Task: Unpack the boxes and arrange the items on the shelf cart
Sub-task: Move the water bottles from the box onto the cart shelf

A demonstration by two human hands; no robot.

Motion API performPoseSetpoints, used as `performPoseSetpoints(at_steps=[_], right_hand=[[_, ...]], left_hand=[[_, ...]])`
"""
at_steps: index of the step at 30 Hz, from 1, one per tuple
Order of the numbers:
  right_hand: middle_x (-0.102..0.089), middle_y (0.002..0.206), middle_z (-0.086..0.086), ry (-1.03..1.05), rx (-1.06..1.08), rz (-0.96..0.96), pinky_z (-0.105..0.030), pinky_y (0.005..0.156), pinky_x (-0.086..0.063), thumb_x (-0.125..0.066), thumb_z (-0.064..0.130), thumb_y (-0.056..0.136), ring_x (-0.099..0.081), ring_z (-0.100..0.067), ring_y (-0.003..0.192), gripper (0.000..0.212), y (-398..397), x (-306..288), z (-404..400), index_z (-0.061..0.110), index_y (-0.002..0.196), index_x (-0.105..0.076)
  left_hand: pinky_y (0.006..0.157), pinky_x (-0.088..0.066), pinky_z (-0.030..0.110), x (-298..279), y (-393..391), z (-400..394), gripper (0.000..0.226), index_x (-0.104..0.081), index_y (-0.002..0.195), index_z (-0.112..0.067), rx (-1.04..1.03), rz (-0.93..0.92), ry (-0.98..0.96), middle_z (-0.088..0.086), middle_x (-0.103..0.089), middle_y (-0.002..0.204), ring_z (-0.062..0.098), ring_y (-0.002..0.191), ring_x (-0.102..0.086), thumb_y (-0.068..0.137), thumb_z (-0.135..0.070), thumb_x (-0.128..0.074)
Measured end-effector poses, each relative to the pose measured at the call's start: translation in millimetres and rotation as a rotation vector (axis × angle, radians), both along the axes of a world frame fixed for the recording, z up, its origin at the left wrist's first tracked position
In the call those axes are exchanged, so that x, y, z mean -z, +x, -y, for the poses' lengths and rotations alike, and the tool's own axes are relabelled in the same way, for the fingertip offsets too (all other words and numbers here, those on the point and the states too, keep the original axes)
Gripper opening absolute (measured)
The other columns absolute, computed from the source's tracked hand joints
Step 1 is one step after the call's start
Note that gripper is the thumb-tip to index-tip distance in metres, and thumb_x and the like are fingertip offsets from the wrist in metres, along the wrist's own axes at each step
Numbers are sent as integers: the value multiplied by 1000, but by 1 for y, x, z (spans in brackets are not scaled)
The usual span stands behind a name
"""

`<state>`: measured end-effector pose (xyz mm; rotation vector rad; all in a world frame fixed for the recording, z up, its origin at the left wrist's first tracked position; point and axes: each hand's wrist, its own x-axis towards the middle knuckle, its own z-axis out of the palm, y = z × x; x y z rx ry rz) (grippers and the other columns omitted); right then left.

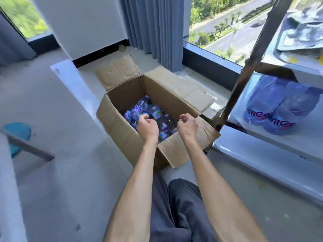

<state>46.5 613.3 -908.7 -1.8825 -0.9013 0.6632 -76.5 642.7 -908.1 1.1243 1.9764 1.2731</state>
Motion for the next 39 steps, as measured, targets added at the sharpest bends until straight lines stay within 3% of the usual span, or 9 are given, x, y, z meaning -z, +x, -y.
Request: performPoseSetpoints(at_steps=[6,11,16,22,25,28,34,37,39], right_hand=[[-65,119,-12,-246,-139,-59,-27,91,-43,-52,5,82,-58,-28,114,36,-5,28,-108,13,115,-65],[-59,127,-16,-488,-91,-60,-32,94,-44,-56,11,83,-55,-33,119,45,6,74,-152,11,128,-55],[-65,120,-16,-547,-72,-112,-36,93,-51,-59,11,81,-60,-35,113,45,6,117,-191,11,126,-57],[-65,119,-14,-585,-105,-33,-40,85,-53,-53,39,95,-63,-34,109,38,-2,162,-207,12,121,-60],[-61,125,-12,-638,-98,63,-38,88,-49,-59,29,92,-59,-32,115,34,-2,182,-212,14,122,-58],[-48,134,-13,-705,-140,254,-41,100,-40,-60,12,89,-45,-33,126,41,-7,198,-211,13,129,-50],[-52,127,-14,-698,-180,371,-42,89,-41,-62,18,87,-50,-34,117,44,-8,214,-204,17,127,-44],[-57,126,-12,-635,-195,353,-41,84,-47,-71,22,84,-56,-33,113,51,2,217,-201,14,127,-44],[-58,126,-12,-616,-214,363,-42,89,-47,-73,25,83,-56,-34,114,51,3,213,-198,13,126,-47]], left_hand=[[83,-40,30,35,-6,-91,28,-64,108,-9,-30,-29,-199,12,-70,106,32,104,-61,87,-3,-47],[81,-42,33,65,25,-140,36,-60,116,-15,126,-134,-385,7,-65,112,30,109,-58,84,-2,-50],[86,-44,40,93,40,-215,41,-59,120,-16,304,-386,-400,10,-57,121,31,113,-54,82,-4,-54],[84,-46,40,138,69,-244,26,-68,100,-4,527,-458,-394,19,-67,106,38,104,-60,76,-1,-57],[93,-43,38,165,58,-262,26,-69,109,-12,820,-799,-392,13,-65,117,34,113,-56,87,-23,-62],[114,-23,46,181,51,-273,33,-65,120,-22,1067,-1218,-396,6,-54,133,31,130,-38,94,-36,-52],[116,-18,56,195,49,-259,48,-47,142,-21,1076,-1658,-485,8,-38,146,35,139,-24,96,-34,-50],[116,-20,49,190,42,-253,48,-48,138,-17,1044,-1581,-454,12,-47,140,35,132,-35,92,-29,-55],[112,-26,46,182,31,-243,53,-50,132,-14,951,-1403,-519,11,-57,129,32,123,-47,83,-27,-65]])
